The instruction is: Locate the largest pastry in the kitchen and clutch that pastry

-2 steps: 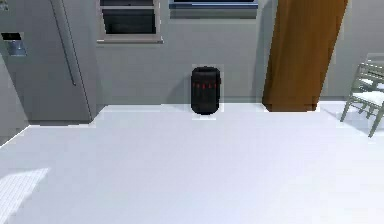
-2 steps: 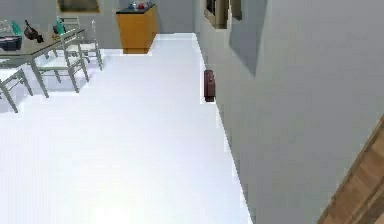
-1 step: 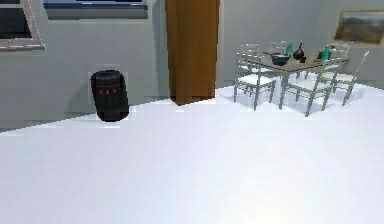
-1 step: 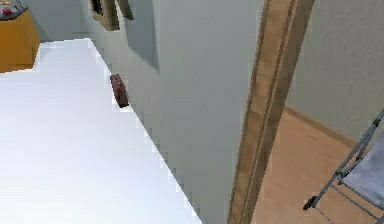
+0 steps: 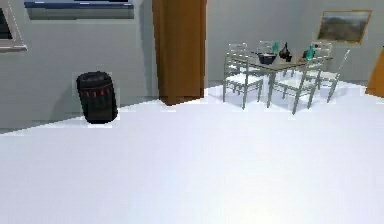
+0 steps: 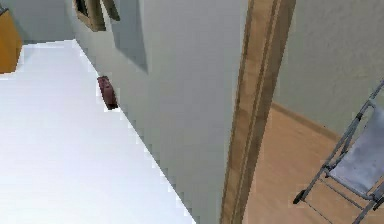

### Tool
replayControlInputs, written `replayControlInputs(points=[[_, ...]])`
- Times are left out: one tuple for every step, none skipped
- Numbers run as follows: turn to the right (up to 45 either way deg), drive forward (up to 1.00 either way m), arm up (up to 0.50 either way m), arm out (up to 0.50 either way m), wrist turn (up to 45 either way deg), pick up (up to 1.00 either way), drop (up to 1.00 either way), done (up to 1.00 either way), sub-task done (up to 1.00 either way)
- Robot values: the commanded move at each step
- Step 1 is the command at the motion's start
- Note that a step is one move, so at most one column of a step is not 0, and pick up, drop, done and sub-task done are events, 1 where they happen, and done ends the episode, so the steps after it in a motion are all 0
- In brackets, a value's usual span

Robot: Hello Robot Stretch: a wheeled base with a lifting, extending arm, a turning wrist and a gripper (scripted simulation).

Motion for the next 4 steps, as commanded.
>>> replayControlInputs(points=[[0.0,0.15,0.0,0.0,0.0,0.0,0.0,0.0,0.0],[39.0,0.0,0.0,0.0,0.0,0.0,0.0,0.0,0.0],[3.0,0.0,0.0,0.0,0.0,0.0,0.0,0.0,0.0],[0.0,1.0,0.0,0.0,0.0,0.0,0.0,0.0,0.0]])
